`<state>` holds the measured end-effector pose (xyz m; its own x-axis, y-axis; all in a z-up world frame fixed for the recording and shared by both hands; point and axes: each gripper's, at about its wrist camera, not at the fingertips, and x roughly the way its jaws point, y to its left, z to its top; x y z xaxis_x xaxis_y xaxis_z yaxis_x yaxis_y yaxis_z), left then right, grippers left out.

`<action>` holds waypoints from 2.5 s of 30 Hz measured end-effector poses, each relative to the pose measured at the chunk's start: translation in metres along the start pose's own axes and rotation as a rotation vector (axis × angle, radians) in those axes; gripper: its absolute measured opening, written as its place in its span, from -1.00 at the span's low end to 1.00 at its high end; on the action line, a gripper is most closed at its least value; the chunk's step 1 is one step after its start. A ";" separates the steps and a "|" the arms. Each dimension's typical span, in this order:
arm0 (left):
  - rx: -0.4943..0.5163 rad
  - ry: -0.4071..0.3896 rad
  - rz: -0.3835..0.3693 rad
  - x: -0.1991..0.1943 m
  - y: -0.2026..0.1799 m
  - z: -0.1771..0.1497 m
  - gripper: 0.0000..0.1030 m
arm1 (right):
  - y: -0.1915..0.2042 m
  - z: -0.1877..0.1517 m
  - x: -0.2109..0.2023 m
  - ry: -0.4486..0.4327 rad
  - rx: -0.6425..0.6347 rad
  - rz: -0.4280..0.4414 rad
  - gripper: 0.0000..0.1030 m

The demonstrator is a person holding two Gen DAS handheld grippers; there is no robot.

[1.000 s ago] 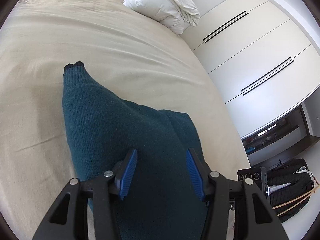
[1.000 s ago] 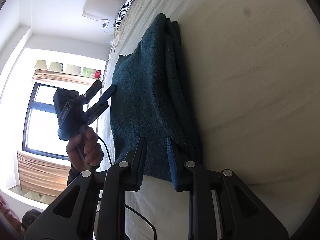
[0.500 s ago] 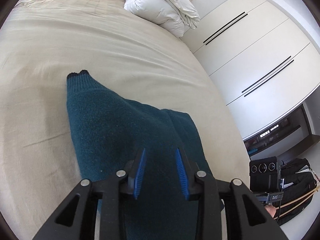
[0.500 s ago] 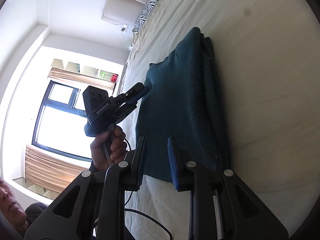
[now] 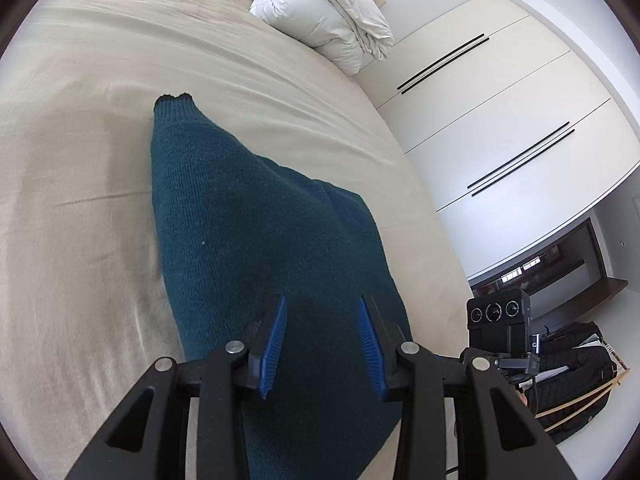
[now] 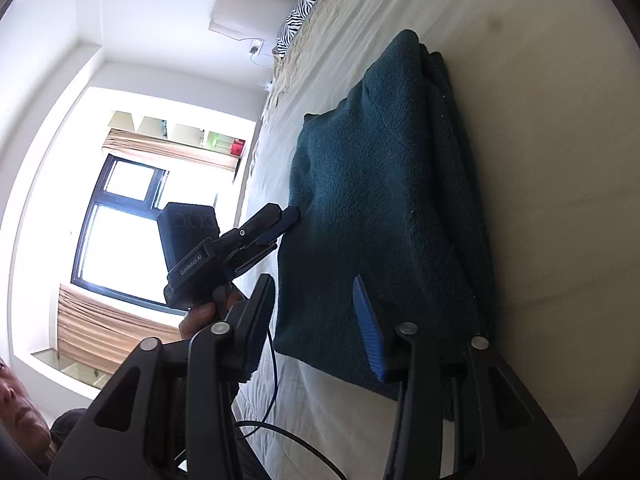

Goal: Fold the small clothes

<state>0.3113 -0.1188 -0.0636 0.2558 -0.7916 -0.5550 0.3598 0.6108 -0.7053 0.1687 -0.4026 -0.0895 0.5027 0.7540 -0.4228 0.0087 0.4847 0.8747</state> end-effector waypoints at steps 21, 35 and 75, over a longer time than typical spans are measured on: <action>-0.117 0.050 0.086 -0.001 0.046 -0.008 0.60 | -0.038 0.079 0.006 0.033 0.108 -0.263 0.41; -0.077 0.128 0.234 0.021 0.021 0.013 -0.14 | -0.004 0.089 0.056 0.120 -0.040 -0.494 -0.52; -0.113 -0.023 0.315 -0.200 0.074 -0.197 0.14 | 0.094 -0.178 0.160 0.141 -0.116 -0.339 -0.37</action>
<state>0.1102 0.0888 -0.0919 0.3589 -0.5634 -0.7442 0.1582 0.8225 -0.5464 0.0963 -0.1574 -0.1167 0.3646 0.5922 -0.7186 0.0517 0.7577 0.6506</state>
